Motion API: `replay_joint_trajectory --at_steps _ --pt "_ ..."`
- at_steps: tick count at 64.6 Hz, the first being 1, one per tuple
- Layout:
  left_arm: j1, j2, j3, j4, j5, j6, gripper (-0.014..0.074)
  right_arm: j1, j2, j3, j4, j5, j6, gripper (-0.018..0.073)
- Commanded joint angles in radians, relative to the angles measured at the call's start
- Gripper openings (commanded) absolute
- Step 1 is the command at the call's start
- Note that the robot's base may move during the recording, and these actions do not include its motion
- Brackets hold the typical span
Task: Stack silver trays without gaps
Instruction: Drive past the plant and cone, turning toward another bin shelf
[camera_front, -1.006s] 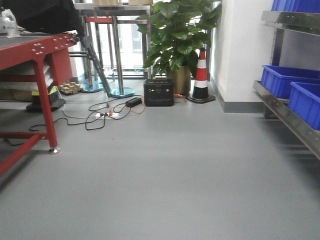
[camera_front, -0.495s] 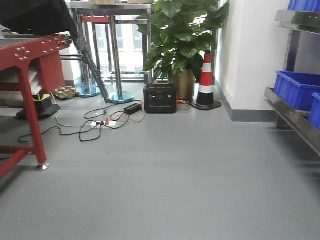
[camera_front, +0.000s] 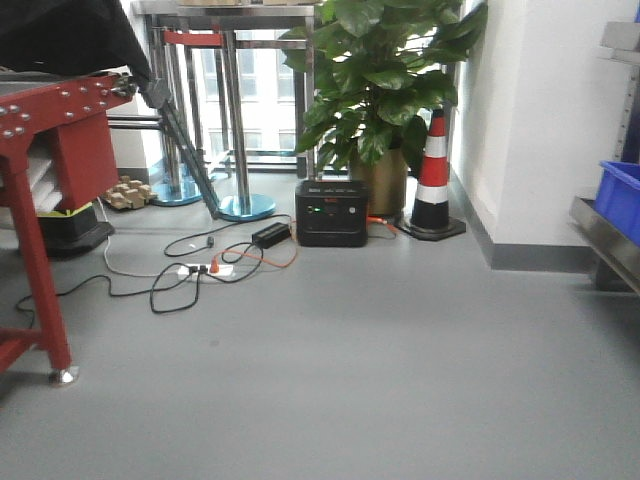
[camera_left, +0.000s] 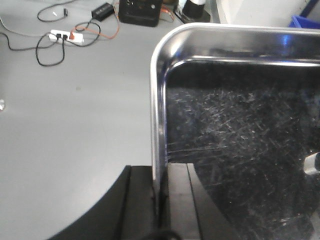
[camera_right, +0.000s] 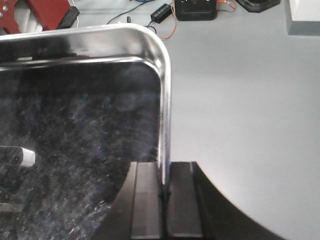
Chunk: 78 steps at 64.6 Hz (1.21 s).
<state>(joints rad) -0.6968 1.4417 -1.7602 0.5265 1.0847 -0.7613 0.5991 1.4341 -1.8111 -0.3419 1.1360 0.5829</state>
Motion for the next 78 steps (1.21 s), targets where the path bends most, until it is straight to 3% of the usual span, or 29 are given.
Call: replay_joint_trajectory --at_steps 1,35,78 --pt "-0.007 -0.005 -0.009 0.033 -0.029 0.002 -0.0017 0.001 -0.009 -0.001 -0.013 -0.047 -0.009 -0.0078" --pt "-0.007 -0.005 -0.009 0.088 -0.033 0.002 -0.0017 0.001 -0.009 -0.001 -0.013 -0.053 -0.009 -0.0078" --pt "-0.007 -0.005 -0.009 0.089 -0.035 0.002 -0.0017 0.001 -0.009 -0.001 -0.013 -0.073 -0.009 -0.0078"
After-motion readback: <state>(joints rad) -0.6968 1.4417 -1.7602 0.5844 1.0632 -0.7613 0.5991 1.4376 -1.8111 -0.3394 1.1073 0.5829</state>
